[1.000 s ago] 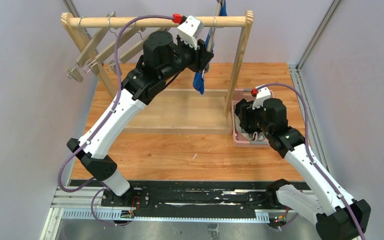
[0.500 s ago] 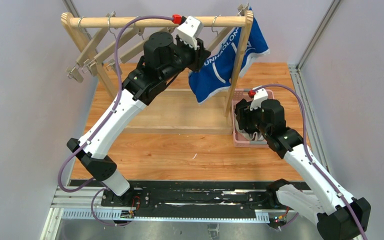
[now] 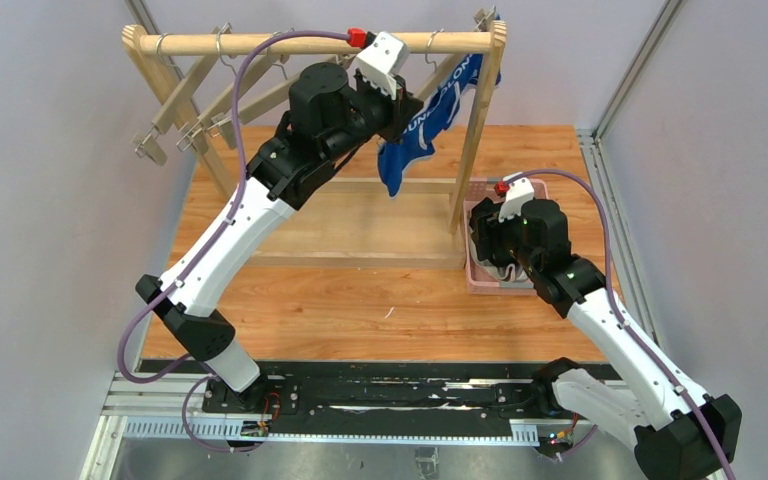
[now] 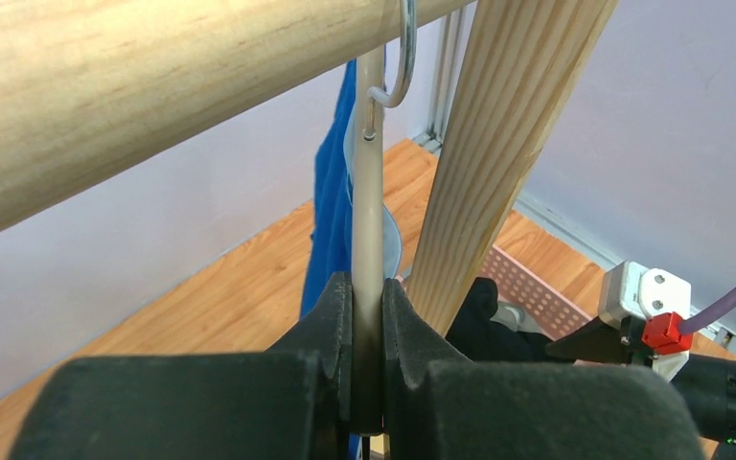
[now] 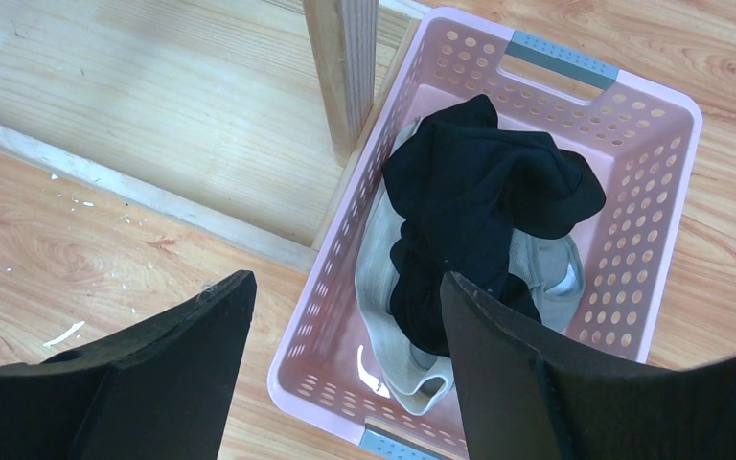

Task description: Remove the underwear clipped to the hanger

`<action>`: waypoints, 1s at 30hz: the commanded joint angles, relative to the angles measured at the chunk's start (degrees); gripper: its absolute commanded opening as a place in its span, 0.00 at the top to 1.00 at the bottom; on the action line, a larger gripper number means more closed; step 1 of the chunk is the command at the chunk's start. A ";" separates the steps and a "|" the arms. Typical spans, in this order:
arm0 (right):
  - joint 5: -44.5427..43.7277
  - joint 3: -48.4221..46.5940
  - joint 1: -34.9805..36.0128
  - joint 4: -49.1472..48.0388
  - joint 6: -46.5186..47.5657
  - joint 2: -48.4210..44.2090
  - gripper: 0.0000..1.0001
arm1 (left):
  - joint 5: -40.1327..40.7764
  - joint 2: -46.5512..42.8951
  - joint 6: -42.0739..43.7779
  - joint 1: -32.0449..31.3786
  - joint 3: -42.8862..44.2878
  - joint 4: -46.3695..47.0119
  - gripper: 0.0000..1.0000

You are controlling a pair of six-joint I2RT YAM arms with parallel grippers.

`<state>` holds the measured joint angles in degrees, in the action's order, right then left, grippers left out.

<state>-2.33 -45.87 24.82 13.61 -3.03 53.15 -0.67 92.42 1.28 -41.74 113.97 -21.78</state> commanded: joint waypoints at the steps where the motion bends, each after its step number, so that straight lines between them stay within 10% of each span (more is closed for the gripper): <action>1: -0.31 0.99 1.02 -1.21 0.79 -0.83 0.27 | -0.68 1.05 -0.26 -0.36 1.82 1.43 1.00; 30: 1.05 2.48 1.02 -4.31 0.61 2.10 0.27 | 6.87 -10.24 5.16 -0.36 -5.43 2.11 1.00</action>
<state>-1.91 -43.35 24.82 11.62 -2.70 54.70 5.06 85.47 5.65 -41.76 110.19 -22.61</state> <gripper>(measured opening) 0.727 0.077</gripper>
